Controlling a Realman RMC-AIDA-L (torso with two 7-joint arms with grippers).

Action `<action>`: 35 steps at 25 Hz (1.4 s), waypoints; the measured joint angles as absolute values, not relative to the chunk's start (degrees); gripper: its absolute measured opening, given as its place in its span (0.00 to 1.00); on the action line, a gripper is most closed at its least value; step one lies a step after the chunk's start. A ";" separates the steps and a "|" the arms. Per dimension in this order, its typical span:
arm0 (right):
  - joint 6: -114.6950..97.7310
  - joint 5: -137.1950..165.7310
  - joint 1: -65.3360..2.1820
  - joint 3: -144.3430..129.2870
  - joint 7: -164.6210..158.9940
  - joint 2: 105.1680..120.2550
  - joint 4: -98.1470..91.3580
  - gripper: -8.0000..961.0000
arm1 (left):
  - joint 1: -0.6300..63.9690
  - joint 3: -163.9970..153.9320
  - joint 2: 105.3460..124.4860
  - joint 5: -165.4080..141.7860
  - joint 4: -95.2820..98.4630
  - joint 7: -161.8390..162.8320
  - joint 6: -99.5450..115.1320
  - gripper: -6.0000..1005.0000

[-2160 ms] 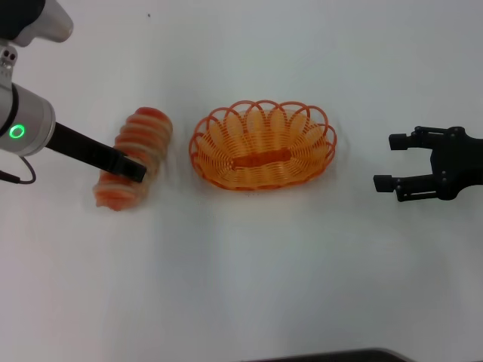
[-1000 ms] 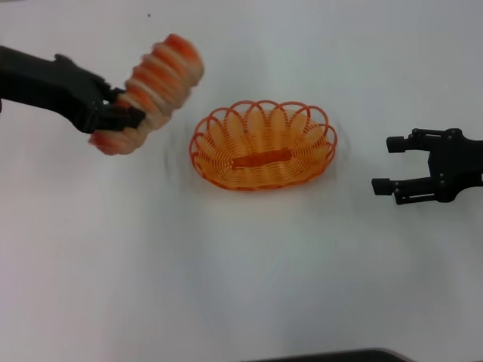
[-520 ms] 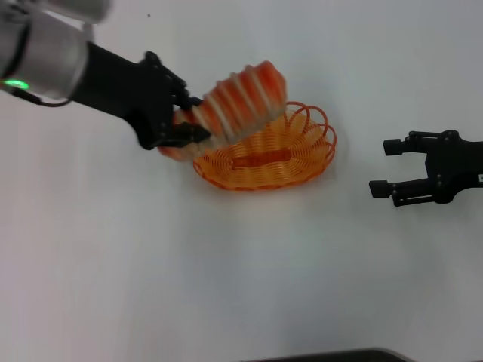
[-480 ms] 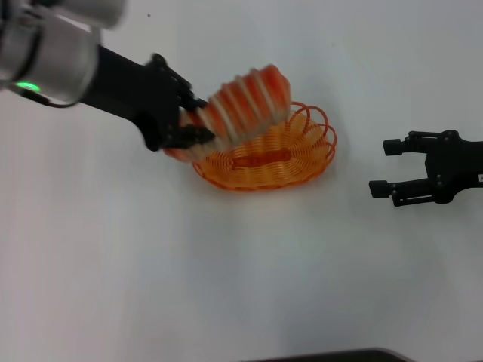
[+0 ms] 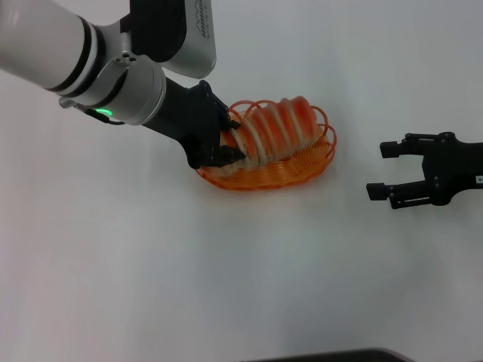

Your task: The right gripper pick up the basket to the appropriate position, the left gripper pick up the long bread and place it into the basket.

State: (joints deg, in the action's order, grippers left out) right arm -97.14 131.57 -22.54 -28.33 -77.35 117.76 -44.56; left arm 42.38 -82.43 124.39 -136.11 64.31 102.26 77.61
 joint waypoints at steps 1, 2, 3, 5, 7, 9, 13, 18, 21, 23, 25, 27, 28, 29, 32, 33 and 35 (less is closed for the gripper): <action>-97.16 131.57 -22.56 -28.36 -77.39 117.74 -44.56 0.96 | 42.41 -82.44 124.41 -136.04 64.27 102.41 77.55 0.33; -97.16 131.57 -22.56 -28.42 -77.41 117.74 -44.56 0.96 | 42.43 -82.54 124.42 -135.92 64.25 102.66 77.37 0.33; -97.16 131.57 -22.57 -28.55 -77.42 117.74 -44.56 0.96 | 42.43 -82.75 124.43 -135.84 64.27 102.97 77.19 0.35; -97.13 131.58 -22.58 -28.75 -77.52 117.72 -44.57 0.96 | 42.31 -83.74 124.44 -135.73 64.54 103.98 76.41 0.39; -97.00 131.57 -22.62 -28.91 -77.74 117.71 -44.57 0.96 | 42.12 -84.59 124.46 -135.70 64.82 104.63 75.73 0.43; -96.97 131.57 -22.67 -28.94 -77.84 117.70 -44.57 0.96 | 42.04 -85.10 124.51 -135.69 64.97 104.99 75.24 0.47; -96.86 131.57 -22.70 -28.94 -77.87 117.68 -44.57 0.96 | 41.90 -84.73 124.54 -135.44 65.02 105.39 75.18 0.59; -96.90 131.55 -22.68 -28.93 -77.87 117.68 -44.56 0.96 | 40.57 -77.61 124.23 -130.76 66.85 104.78 79.12 0.80; -96.94 131.56 -22.68 -28.89 -77.87 117.68 -44.55 0.96 | 38.67 -65.51 123.89 -125.53 66.86 100.46 85.99 0.92; -97.03 131.56 -22.68 -28.74 -77.87 117.68 -44.55 0.96 | 36.92 -56.63 123.70 -123.55 65.92 97.18 90.96 0.93; -97.04 131.56 -22.67 -28.59 -77.87 117.66 -44.55 0.96 | 34.73 -48.90 123.12 -122.78 64.34 94.05 95.34 0.93; -97.02 131.57 -22.67 -28.47 -77.87 117.56 -44.56 0.96 | 31.81 -42.88 121.98 -122.60 62.10 91.46 98.18 0.93; -96.95 131.57 -22.67 -28.46 -77.87 117.51 -44.56 0.96 | 29.94 -41.31 121.31 -122.46 60.52 90.21 98.85 0.93; -96.90 131.57 -22.68 -28.47 -77.87 117.48 -44.55 0.96 | 28.90 -40.63 120.94 -122.41 59.66 89.53 99.10 0.93; -96.75 131.58 -22.67 -28.45 -77.86 117.41 -44.55 0.96 | 24.29 -39.49 119.80 -122.19 55.41 86.23 98.32 0.93; -96.69 131.54 -22.67 -28.44 -77.83 117.37 -44.55 0.96 | 23.25 -39.24 119.72 -122.09 54.11 85.11 97.77 0.93; -96.41 131.45 -22.67 -28.37 -77.68 117.29 -44.56 0.96 | 21.64 -38.45 119.80 -122.02 51.52 83.00 96.87 0.93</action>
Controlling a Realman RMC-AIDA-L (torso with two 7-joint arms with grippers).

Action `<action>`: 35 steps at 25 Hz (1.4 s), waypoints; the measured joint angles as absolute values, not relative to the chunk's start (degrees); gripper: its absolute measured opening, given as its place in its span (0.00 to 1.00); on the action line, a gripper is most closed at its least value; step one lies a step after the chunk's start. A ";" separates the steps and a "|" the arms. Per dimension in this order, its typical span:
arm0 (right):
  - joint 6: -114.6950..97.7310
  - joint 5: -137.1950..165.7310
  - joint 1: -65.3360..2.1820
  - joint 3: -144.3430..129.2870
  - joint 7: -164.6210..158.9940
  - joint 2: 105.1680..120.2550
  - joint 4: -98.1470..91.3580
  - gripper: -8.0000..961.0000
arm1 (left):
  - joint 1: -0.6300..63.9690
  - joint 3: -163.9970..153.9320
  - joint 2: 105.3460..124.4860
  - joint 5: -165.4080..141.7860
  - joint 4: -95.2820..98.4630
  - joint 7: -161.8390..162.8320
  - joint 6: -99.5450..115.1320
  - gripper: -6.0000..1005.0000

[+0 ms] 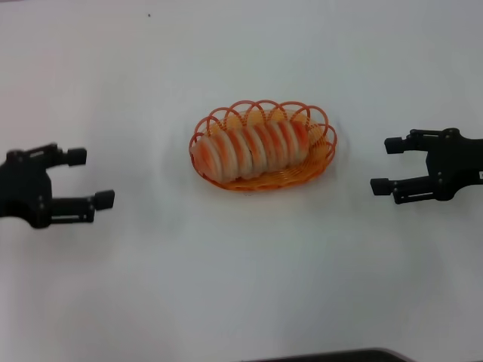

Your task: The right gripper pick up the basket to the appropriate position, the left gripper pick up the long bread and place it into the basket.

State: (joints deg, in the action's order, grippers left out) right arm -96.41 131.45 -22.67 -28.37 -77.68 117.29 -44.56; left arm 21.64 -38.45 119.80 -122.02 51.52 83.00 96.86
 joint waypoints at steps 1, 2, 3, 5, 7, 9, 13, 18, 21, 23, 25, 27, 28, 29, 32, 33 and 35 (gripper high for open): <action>-96.25 131.39 -22.67 -28.34 -77.60 117.27 -44.55 0.96 | 21.10 -38.03 119.86 -122.01 50.18 81.89 96.44 0.93; -95.93 131.37 -22.67 -28.29 -77.55 117.26 -44.56 0.96 | 20.61 -37.66 119.96 -122.02 48.92 80.78 96.09 0.93; -95.57 131.34 -22.67 -28.26 -77.52 117.26 -44.56 0.96 | 20.21 -37.38 120.02 -122.07 47.85 80.02 95.80 0.93; -94.92 131.30 -22.67 -28.22 -77.44 117.25 -44.61 0.96 | 19.47 -37.06 120.10 -122.21 46.17 79.04 95.09 0.93; -94.52 131.29 -22.67 -28.20 -77.39 117.22 -44.63 0.96 | 19.05 -36.72 120.09 -122.12 44.68 78.16 94.58 0.93; -94.29 131.23 -22.69 -28.20 -77.36 117.18 -44.86 0.96 | 18.92 -36.11 120.04 -122.00 43.58 77.38 94.36 0.93; -93.72 131.14 -22.80 -28.20 -77.35 117.15 -45.41 0.96 | 18.97 -35.67 120.08 -122.40 43.08 77.10 94.12 0.93; -93.47 131.13 -23.02 -28.21 -77.30 117.16 -45.44 0.96 | 19.12 -35.64 120.17 -122.52 43.03 77.08 93.99 0.93; -93.42 131.13 -23.08 -28.21 -77.25 117.16 -45.44 0.96 | 19.14 -35.62 120.18 -122.52 43.01 77.08 93.98 0.93; -93.42 131.12 -23.11 -28.21 -77.25 117.16 -45.44 0.96 | 19.14 -35.61 120.23 -122.50 42.99 77.07 93.99 0.93; -93.42 131.12 -23.12 -28.22 -77.22 117.16 -45.44 0.96 | 19.15 -35.59 120.25 -122.37 42.98 77.07 93.98 0.93; -93.42 131.13 -23.18 -28.22 -77.18 117.15 -45.44 0.96 | 19.22 -35.59 120.25 -122.33 42.98 77.08 93.99 0.93; -93.42 131.13 -23.23 -28.21 -77.18 117.16 -45.44 0.96 | 19.26 -35.59 120.25 -122.33 42.98 77.07 93.98 0.93; -93.42 131.12 -23.25 -28.21 -77.18 117.16 -45.44 0.96 | 19.29 -35.59 120.25 -122.33 42.98 77.07 93.99 0.93; -93.42 131.13 -23.27 -28.21 -77.17 117.16 -45.44 0.96 | 19.29 -35.59 120.24 -122.28 42.98 77.07 94.00 0.93; -93.42 131.13 -23.28 -28.21 -77.17 117.15 -45.44 0.96 | 19.29 -35.59 120.23 -122.22 42.98 77.07 94.01 0.93; -93.42 131.13 -23.29 -28.21 -77.16 117.17 -45.44 0.96 | 19.29 -35.59 120.23 -122.14 42.98 77.08 94.03 0.93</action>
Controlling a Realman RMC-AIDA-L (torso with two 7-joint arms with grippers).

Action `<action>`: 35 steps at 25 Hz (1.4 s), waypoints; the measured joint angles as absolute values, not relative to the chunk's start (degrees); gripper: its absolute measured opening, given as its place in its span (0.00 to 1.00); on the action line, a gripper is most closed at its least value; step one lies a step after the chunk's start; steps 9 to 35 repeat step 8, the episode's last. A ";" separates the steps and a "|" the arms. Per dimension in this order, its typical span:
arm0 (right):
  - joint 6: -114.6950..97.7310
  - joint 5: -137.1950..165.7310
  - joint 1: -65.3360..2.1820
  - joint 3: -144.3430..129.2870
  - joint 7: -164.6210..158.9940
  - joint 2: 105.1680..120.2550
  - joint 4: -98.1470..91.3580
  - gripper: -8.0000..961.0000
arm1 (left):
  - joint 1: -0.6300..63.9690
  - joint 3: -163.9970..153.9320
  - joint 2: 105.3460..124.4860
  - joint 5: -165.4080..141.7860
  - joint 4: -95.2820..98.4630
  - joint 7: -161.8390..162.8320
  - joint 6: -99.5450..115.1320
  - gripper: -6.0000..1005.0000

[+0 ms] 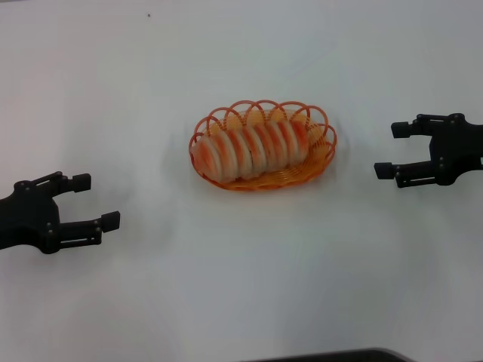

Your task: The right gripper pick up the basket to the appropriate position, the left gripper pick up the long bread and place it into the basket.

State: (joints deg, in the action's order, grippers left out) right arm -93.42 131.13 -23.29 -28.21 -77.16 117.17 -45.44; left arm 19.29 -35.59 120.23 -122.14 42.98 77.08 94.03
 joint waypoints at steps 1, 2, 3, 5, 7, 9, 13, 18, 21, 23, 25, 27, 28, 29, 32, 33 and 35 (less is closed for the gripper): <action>-93.40 131.13 -23.29 -28.21 -77.14 117.19 -45.44 0.96 | 19.28 -35.59 120.23 -122.14 42.98 77.07 94.03 0.93; -93.35 131.13 -23.31 -28.21 -77.09 117.25 -45.44 0.96 | 19.28 -35.59 120.23 -122.14 42.98 77.07 94.04 0.93; -93.31 131.13 -23.34 -28.21 -76.99 117.31 -45.44 0.96 | 19.27 -35.59 120.23 -122.15 43.02 77.07 94.04 0.93; -93.13 131.12 -23.38 -28.21 -76.68 117.52 -45.44 0.96 | 19.26 -35.60 120.19 -122.15 43.14 77.07 94.05 0.93; -92.87 131.13 -23.40 -28.22 -76.47 117.66 -45.44 0.96 | 19.25 -35.59 120.11 -122.09 43.15 77.07 94.04 0.93; -92.83 131.13 -23.42 -28.24 -76.44 117.71 -45.44 0.96 | 19.25 -35.59 120.09 -122.09 43.15 77.07 94.05 0.93; -92.83 131.13 -23.42 -28.24 -76.44 117.71 -45.44 0.96 | 19.25 -35.59 120.09 -122.09 43.15 77.07 94.05 0.93; -92.83 131.13 -23.42 -28.24 -76.44 117.71 -45.44 0.96 | 19.25 -35.59 120.09 -122.09 43.15 77.07 94.05 0.93; -92.83 131.13 -23.42 -28.24 -76.44 117.71 -45.44 0.96 | 19.25 -35.59 120.09 -122.09 43.15 77.07 94.05 0.93; -92.83 131.13 -23.42 -28.24 -76.44 117.71 -45.44 0.96 | 19.25 -35.59 120.09 -122.09 43.15 77.07 94.05 0.93; -92.83 131.13 -23.42 -28.24 -76.44 117.71 -45.44 0.96 | 19.25 -35.59 120.09 -122.09 43.15 77.07 94.05 0.93; -92.83 131.13 -23.42 -28.24 -76.44 117.71 -45.44 0.96 | 19.25 -35.59 120.09 -122.09 43.15 77.07 94.05 0.93; -92.83 131.13 -23.42 -28.24 -76.44 117.71 -45.44 0.96 | 19.25 -35.59 120.09 -122.09 43.15 77.07 94.05 0.93; -92.83 131.13 -23.42 -28.24 -76.44 117.71 -45.44 0.96 | 19.25 -35.59 120.09 -122.09 43.15 77.07 94.05 0.93; -92.83 131.13 -23.42 -28.24 -76.44 117.71 -45.44 0.96 | 19.25 -35.59 120.09 -122.09 43.15 77.07 94.05 0.93; -92.83 131.13 -23.42 -28.24 -76.44 117.71 -45.44 0.96 | 19.25 -35.59 120.09 -122.09 43.15 77.07 94.05 0.93; -92.83 131.13 -23.42 -28.24 -76.44 117.71 -45.44 0.96 | 19.25 -35.59 120.09 -122.09 43.15 77.07 94.05 0.93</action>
